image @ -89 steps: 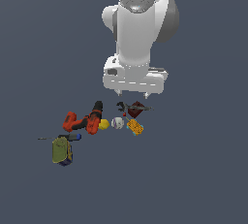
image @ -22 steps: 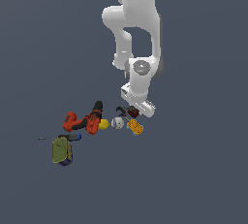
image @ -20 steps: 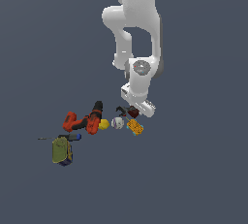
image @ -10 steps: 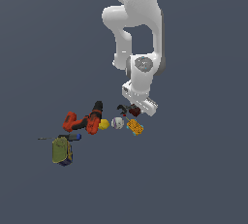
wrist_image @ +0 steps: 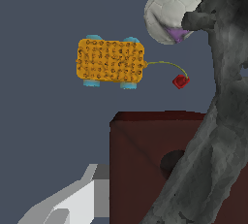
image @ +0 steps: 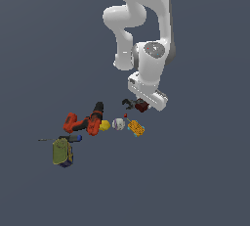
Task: Pick up a designated object from a clutter of objects.
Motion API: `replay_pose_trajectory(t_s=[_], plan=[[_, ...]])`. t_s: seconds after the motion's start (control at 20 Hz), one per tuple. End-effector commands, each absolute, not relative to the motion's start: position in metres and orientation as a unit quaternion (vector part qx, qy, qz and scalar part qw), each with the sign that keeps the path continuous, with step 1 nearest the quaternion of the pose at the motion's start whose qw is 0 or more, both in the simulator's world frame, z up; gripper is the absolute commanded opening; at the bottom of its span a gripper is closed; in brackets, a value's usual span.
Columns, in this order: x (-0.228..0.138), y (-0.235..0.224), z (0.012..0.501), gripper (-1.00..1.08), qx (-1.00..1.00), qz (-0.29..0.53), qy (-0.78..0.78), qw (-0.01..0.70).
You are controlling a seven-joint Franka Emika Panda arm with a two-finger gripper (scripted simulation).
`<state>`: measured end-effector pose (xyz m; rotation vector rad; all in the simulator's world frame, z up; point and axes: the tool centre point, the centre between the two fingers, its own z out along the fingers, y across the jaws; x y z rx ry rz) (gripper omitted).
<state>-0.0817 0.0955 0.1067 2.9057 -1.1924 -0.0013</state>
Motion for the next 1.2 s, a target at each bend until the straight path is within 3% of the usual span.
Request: replay_pose_trajectory(t_s=[0.0,1.15], plan=[[-0.079,0.103,0.130,-1.00,0.925,0.001,-0.380,0.000],[-0.051,0.182,0.344,-1.00,0.925,0.001,-0.380,0.000]])
